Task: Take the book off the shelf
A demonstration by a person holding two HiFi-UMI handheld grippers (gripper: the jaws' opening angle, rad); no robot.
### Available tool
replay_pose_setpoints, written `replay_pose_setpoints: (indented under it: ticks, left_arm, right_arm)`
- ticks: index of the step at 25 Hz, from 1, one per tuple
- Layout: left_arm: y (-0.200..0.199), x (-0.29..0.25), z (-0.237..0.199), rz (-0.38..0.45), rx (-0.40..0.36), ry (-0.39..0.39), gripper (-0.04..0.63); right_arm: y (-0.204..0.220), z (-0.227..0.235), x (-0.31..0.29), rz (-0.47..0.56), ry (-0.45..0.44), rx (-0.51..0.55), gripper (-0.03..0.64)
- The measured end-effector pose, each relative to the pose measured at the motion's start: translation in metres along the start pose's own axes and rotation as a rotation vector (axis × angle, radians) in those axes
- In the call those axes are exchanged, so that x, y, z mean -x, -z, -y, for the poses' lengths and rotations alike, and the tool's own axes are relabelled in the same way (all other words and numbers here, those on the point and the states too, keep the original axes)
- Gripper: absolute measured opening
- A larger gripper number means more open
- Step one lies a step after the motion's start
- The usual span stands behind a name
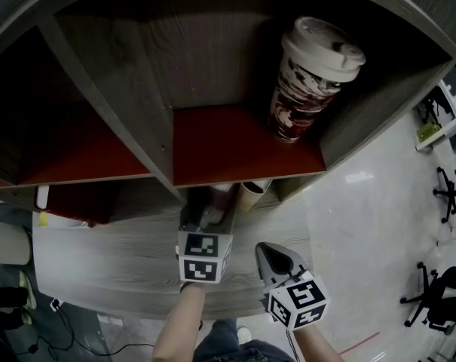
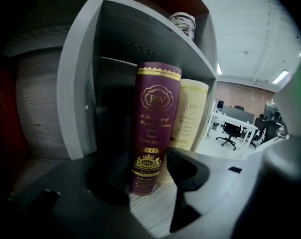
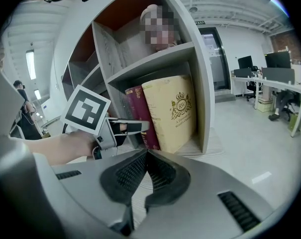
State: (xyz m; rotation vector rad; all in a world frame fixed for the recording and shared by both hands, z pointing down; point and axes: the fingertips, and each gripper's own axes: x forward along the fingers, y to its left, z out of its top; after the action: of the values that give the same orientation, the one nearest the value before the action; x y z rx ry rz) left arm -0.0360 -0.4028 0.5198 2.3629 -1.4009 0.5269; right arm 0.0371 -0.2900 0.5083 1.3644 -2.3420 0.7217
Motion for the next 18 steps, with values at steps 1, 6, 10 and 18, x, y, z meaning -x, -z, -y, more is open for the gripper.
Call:
replay_pose_setpoints:
  ticks: [1,6,10,18]
  left_arm:
    - [-0.0005,-0.0016,0.0004,0.001,0.002,0.002,0.225]
    - [-0.0036,-0.0081,0.0021,0.016,-0.003,0.013,0.225]
    - [-0.0036,-0.0103,0.0035,0.021,-0.006,0.024,0.225]
    - [-0.0063,-0.0063,0.0062,0.030,-0.037,0.016,0.219]
  right_arm:
    - [0.0011,0.0007,-0.0003,-0.003,0.001,-0.002,0.008]
    - [0.0050,0.0019,-0.0014,-0.012,0.003,-0.011,0.008]
    - [0.0071,0.0036,-0.0013,-0.017,0.006,-0.014,0.008]
    - [0.0093,-0.0007,-0.0027,-0.021,-0.001,-0.019,0.008]
